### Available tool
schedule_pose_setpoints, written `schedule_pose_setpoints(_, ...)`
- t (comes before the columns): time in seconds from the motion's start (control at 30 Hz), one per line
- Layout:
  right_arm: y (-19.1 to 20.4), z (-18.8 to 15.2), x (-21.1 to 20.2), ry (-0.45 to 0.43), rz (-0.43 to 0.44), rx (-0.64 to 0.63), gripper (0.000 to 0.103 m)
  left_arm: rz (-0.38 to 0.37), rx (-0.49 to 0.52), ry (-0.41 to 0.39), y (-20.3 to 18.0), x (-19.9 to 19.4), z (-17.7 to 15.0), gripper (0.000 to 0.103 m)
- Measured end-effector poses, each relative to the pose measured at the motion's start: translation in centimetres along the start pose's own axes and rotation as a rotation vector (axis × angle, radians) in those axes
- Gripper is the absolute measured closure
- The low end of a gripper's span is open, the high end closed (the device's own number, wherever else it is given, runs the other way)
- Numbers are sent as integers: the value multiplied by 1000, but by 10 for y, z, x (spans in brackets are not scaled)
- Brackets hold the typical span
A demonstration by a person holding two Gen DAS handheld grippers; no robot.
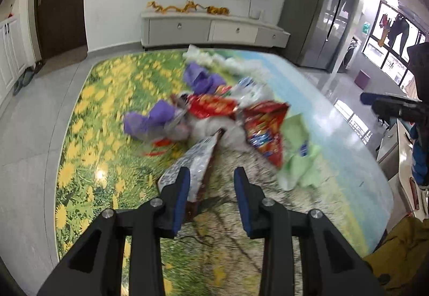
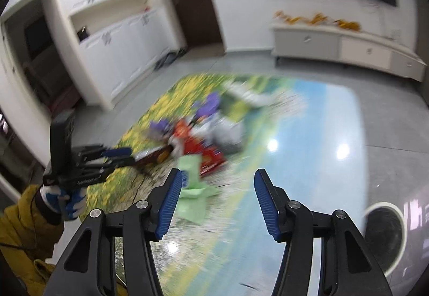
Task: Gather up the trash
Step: 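Grasp the silver snack bag with left tool while right grasps green wrapper, then carry snack bag and green wrapper over the bin and release both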
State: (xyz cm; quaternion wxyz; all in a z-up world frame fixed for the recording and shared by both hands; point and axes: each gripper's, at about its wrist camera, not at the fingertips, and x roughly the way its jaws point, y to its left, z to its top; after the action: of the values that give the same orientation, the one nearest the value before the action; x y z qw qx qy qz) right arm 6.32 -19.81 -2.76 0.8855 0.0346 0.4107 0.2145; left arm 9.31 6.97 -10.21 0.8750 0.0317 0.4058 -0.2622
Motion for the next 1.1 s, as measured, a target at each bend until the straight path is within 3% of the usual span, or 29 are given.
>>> schedule_pose_setpoints(0.2, 22, 0, 58, 129, 26, -77, 41, -30, -2, 19, 9, 16, 0, 71)
schedule_pose_setpoints(0.53, 30, -12, 103, 225, 14, -148, 40, -37, 0, 36, 8, 27, -2, 71)
schedule_pose_setpoints(0.67, 29, -17, 105, 229, 27, -148, 49, -18, 20, 50, 0, 29, -6, 64)
schedule_pose_setpoints(0.77, 27, -20, 101, 223, 40, -145, 67, -17, 26, 57, -6, 29, -10, 64)
schedule_pose_setpoints(0.9, 25, -27, 92, 213, 47, -153, 69, -26, 13, 64, -10, 28, -13, 65)
schedule_pose_setpoints(1.1, 22, -37, 75, 189, 73, -146, 74, -58, -25, 54, -18, 21, -21, 85)
